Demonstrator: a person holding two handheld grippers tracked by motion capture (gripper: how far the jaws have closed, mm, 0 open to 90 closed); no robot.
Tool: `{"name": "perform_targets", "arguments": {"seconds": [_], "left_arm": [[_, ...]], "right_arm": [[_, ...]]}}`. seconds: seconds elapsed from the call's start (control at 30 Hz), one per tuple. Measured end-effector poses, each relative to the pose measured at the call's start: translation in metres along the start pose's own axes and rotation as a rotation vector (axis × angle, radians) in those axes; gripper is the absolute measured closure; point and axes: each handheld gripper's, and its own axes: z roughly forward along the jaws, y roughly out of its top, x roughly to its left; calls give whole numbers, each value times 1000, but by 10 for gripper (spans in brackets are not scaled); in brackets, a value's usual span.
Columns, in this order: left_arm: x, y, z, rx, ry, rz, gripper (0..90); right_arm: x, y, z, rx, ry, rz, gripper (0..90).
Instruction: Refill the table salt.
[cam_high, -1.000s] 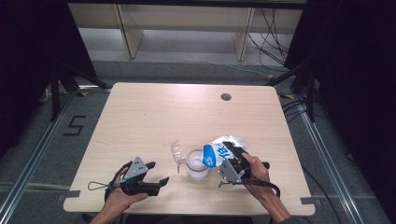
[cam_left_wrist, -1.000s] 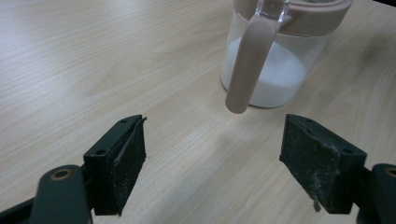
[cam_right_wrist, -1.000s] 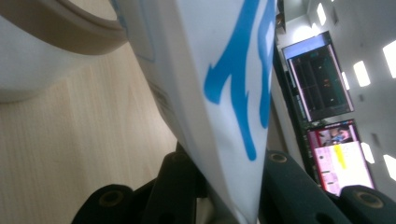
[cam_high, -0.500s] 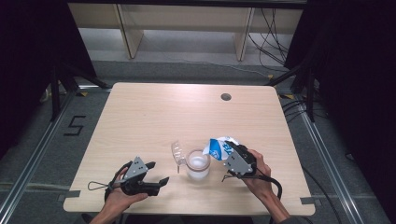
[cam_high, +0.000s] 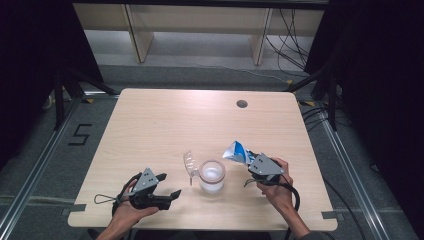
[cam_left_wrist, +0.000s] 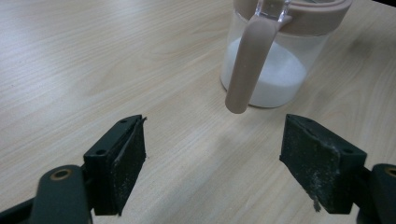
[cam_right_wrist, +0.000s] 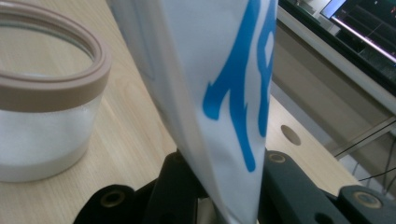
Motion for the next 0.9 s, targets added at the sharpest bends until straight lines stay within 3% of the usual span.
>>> {"name": "perform_targets", "arguments": {"seconds": [0.03,0.13,0.43,0.53,0.6,0.73,0.77,0.8,0.9], "left_arm": [[0,0,0,0,0,0,217],[0,0,0,0,0,1,217],[0,0,0,0,0,2,217],[0,0,0,-1,0,1,217],[0,0,0,0,0,2,217],[0,0,0,-5,-1,-3,217],[-1,0,0,-5,0,-3,217],[-1,0,0,-4,0,-3,217],[-1,0,1,-5,-1,-3,217]], "right_arm": [[0,-1,0,-2,-3,35,823],[-6,-4,1,-24,10,65,823],[-21,-17,0,-46,46,277,826],[-26,-22,0,-61,45,328,826],[-29,-25,-1,-53,44,330,827],[-32,-30,-1,-63,62,417,828],[-35,-32,0,-89,62,409,828],[-33,-32,-2,-61,61,470,828],[-37,-37,-2,-66,67,480,828]]}}
